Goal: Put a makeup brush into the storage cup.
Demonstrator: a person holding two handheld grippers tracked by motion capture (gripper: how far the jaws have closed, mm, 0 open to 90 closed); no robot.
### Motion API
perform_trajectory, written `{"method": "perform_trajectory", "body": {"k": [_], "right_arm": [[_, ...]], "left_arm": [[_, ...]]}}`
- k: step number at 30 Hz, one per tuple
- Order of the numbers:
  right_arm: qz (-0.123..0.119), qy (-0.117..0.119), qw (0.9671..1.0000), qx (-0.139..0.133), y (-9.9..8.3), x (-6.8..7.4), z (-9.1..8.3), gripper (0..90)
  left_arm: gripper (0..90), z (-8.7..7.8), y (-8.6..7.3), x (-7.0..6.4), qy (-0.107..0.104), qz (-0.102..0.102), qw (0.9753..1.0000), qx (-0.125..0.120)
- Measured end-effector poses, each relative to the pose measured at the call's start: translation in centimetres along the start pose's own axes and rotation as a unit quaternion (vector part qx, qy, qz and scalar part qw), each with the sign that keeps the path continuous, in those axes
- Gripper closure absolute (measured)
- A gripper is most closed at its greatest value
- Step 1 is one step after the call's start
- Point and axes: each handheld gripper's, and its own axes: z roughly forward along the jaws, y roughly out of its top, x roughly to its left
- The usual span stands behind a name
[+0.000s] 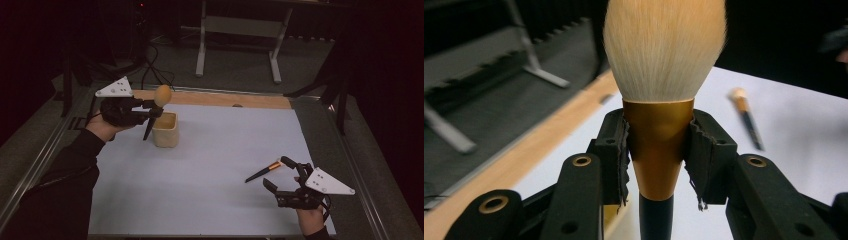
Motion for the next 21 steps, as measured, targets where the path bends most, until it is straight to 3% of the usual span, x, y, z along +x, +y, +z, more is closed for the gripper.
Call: {"method": "perform_trajectory", "body": {"k": [4, 8, 21], "right_arm": [[-0.001, 0.000, 1.0000, 0.000, 0.0, 0.0, 0.0, 11.0], [-0.001, 0.000, 1.0000, 0.000, 0.0, 0.0, 0.0, 11.0], [-0.001, 0.000, 1.0000, 0.001, 0.0, 0.0, 0.0, 11.0]], "left_arm": [[63.4, -0.1, 0.0, 0.3, 0.025, -0.011, 0.9993, -0.024], [63.4, -0.1, 0.0, 0.6, 0.037, -0.022, 0.9980, -0.046], [63.4, 0.4, -0.2, 1.2, 0.055, -0.034, 0.9944, -0.084]]}}
